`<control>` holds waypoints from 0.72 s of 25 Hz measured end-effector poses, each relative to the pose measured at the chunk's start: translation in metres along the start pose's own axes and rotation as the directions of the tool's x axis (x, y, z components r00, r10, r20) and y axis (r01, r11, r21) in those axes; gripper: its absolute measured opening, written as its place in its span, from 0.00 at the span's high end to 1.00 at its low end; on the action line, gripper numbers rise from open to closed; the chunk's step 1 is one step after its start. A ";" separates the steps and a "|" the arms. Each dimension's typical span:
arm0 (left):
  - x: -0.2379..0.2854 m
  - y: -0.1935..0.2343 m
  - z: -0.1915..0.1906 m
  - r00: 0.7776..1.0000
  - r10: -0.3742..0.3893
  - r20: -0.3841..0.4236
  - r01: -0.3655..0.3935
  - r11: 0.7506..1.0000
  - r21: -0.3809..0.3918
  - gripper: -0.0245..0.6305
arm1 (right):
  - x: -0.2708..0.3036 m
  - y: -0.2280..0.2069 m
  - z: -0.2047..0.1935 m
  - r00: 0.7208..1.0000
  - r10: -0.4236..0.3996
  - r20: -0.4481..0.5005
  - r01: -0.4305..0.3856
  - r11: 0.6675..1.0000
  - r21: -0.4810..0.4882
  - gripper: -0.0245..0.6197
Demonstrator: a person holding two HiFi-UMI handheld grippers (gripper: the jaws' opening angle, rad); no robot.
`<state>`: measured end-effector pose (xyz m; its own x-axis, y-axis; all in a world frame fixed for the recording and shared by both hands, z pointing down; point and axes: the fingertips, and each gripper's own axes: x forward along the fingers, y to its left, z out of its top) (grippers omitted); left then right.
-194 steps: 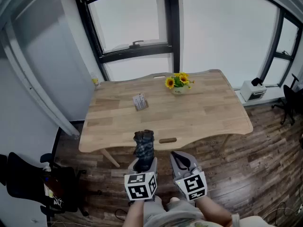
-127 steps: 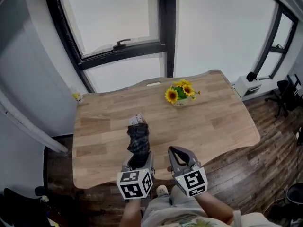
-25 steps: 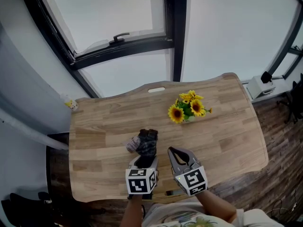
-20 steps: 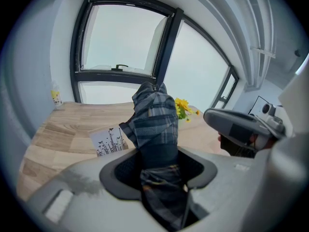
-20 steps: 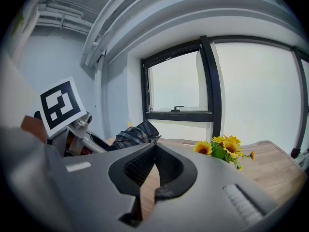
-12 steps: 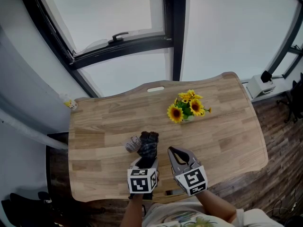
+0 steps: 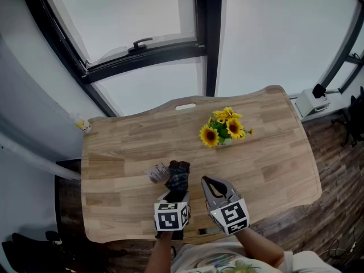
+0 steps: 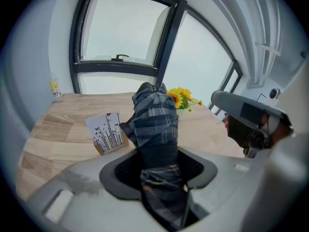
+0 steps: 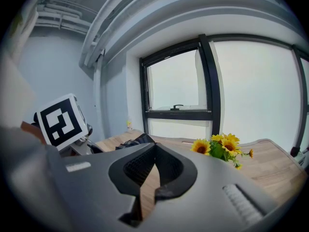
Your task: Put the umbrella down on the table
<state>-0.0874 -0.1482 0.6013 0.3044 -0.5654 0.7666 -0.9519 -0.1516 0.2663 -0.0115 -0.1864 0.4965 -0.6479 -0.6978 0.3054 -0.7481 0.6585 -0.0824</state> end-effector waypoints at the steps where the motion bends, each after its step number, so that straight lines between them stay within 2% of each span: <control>1: 0.001 0.000 -0.001 1.000 0.001 -0.004 -0.001 1.000 0.000 0.63 | 0.000 -0.001 0.000 1.000 0.000 -0.001 0.000 1.000 0.000 0.96; 18: 0.020 0.006 -0.019 0.999 0.000 -0.051 -0.001 1.000 -0.028 0.63 | 0.003 -0.003 -0.004 1.000 -0.004 -0.012 0.004 1.000 0.006 0.96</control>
<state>-0.0862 -0.1445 0.6293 0.3057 -0.5233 0.7954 -0.9511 -0.1283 0.2811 -0.0107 -0.1895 0.5020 -0.6434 -0.6970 0.3166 -0.7514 0.6541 -0.0869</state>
